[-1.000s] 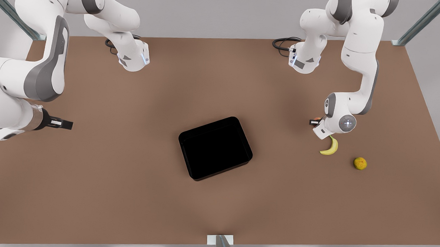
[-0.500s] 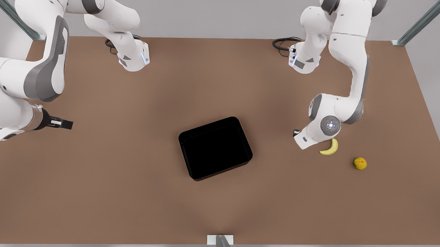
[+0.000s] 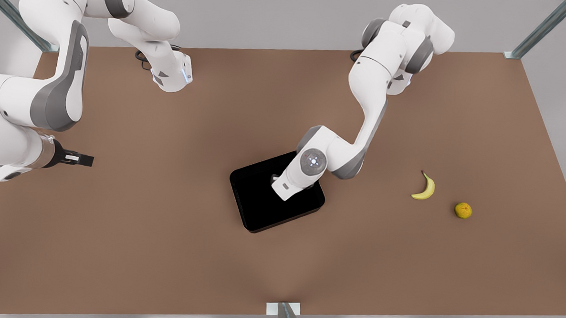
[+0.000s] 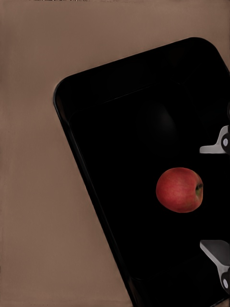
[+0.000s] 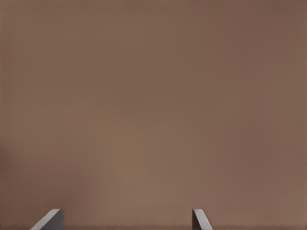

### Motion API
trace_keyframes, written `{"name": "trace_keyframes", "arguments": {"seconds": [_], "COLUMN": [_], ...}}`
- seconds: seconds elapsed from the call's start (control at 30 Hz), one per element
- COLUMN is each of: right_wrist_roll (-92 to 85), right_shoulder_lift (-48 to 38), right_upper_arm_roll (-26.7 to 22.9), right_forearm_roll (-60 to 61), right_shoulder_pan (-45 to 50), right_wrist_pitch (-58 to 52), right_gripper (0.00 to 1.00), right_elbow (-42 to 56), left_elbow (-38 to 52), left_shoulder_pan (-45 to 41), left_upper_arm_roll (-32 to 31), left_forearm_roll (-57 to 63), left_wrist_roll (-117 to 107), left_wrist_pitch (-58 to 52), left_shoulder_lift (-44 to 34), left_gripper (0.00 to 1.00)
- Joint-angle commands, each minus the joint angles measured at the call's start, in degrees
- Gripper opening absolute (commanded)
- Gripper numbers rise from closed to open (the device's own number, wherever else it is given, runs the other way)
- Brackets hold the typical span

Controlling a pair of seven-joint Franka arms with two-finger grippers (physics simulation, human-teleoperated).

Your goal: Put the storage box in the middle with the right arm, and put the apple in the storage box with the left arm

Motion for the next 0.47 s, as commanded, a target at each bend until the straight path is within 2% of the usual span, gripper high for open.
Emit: {"name": "trace_keyframes", "arguments": {"seconds": [0.0,0.03,0.07,0.1,0.13,0.17,0.2,0.23,0.27,0.43], "right_wrist_roll": [-0.26,-0.26,-0.26,-0.26,-0.26,-0.26,-0.26,-0.26,-0.26,-0.17], "right_shoulder_lift": [-0.13,-0.04,-0.04,-0.04,-0.13,-0.13,-0.22,-0.30,-0.39,-0.48], "right_upper_arm_roll": [-0.02,-0.02,-0.02,-0.02,-0.02,-0.02,-0.02,-0.02,-0.02,-0.02], "right_forearm_roll": [0.04,-0.05,0.04,0.04,0.04,0.04,-0.05,-0.05,-0.05,-0.05], "right_shoulder_pan": [0.00,0.00,0.00,0.00,0.00,0.00,0.00,0.00,0.00,0.00], "right_wrist_pitch": [-0.02,-0.02,-0.02,-0.02,-0.02,-0.02,0.06,-0.02,0.06,0.06], "right_gripper": [1.00,1.00,1.00,1.00,1.00,1.00,1.00,1.00,1.00,1.00], "right_elbow": [0.03,0.03,0.03,0.03,0.03,0.03,0.03,0.03,0.03,0.03], "left_elbow": [-0.20,-0.20,-0.20,-0.11,0.24,-0.20,-2.74,-9.06,-16.45,-13.65], "left_shoulder_pan": [0.39,0.48,0.48,0.39,0.65,3.81,11.89,20.07,21.40,22.19], "left_upper_arm_roll": [0.98,9.76,17.94,25.85,28.15,25.44,14.11,0.21,-0.51,-0.42], "left_forearm_roll": [0.27,0.10,0.19,0.45,3.61,5.02,8.69,17.14,17.59,17.06], "left_wrist_roll": [-18.26,-2.72,11.43,24.28,30.70,33.08,30.19,29.48,29.65,29.74], "left_wrist_pitch": [-6.77,-25.84,-36.58,-43.09,-45.65,-45.65,-44.86,-38.81,-32.30,-37.04], "left_shoulder_lift": [-1.67,-7.81,-11.95,-15.64,-18.19,-20.91,-25.13,-31.72,-38.23,-35.95], "left_gripper": [1.00,1.00,1.00,1.00,1.00,1.00,1.00,1.00,1.00,1.00]}}
